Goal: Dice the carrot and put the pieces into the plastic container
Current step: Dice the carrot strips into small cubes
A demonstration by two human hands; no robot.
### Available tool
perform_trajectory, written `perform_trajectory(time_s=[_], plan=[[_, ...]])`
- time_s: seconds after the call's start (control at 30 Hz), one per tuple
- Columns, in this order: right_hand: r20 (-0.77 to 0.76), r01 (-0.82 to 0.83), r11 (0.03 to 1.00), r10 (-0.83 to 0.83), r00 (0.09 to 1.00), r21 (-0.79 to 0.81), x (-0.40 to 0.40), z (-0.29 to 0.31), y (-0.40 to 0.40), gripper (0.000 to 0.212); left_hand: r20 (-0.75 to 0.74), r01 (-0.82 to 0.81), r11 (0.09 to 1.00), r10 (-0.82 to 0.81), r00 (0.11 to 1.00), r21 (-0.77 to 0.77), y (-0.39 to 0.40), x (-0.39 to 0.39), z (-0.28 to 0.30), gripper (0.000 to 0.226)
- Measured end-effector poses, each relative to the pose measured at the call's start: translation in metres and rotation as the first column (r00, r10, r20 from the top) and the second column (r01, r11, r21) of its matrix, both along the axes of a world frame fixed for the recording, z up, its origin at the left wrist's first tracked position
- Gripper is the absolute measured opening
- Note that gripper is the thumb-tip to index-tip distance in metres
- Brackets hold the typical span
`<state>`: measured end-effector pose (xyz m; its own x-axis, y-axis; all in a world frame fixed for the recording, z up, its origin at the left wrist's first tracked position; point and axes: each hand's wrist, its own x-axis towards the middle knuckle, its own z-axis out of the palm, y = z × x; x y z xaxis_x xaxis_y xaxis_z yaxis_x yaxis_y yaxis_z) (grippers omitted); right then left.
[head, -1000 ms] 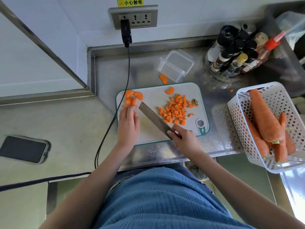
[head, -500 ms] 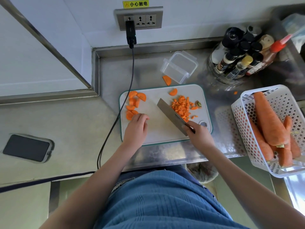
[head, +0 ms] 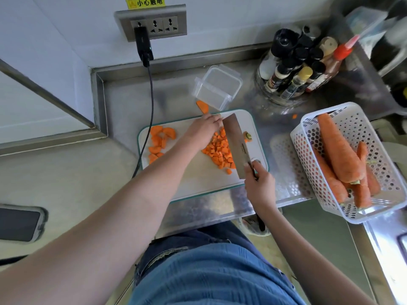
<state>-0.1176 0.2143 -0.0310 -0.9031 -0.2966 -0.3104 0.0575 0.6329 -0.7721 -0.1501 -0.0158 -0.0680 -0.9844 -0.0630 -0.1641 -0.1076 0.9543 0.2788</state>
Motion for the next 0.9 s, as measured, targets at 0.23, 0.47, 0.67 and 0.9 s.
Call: perform_trajectory(time_s=[0.23,0.47,0.67,0.9], plan=[[-0.004,-0.017,1.0,0.017,1.0,0.002,0.006,0.0,0.004,0.035,-0.176,-0.193,0.963,0.226,0.958,0.19,0.005,0.025,-0.003,0.035],[0.021,-0.139,0.99,0.14,0.99,-0.038,0.016,-0.003,-0.02,0.036,-0.263,-0.329,0.875,0.431,0.863,0.355,0.034,0.128,0.007,0.044],[0.018,-0.247,0.967,0.248,0.969,-0.058,0.024,0.008,-0.044,0.036,-0.144,-0.318,0.906,0.367,0.919,0.28,0.035,0.166,0.012,0.031],[0.004,-0.253,0.966,0.253,0.967,-0.05,0.023,0.009,-0.045,0.033,-0.205,-0.726,0.681,0.728,0.655,0.098,-0.026,0.121,0.019,0.025]])
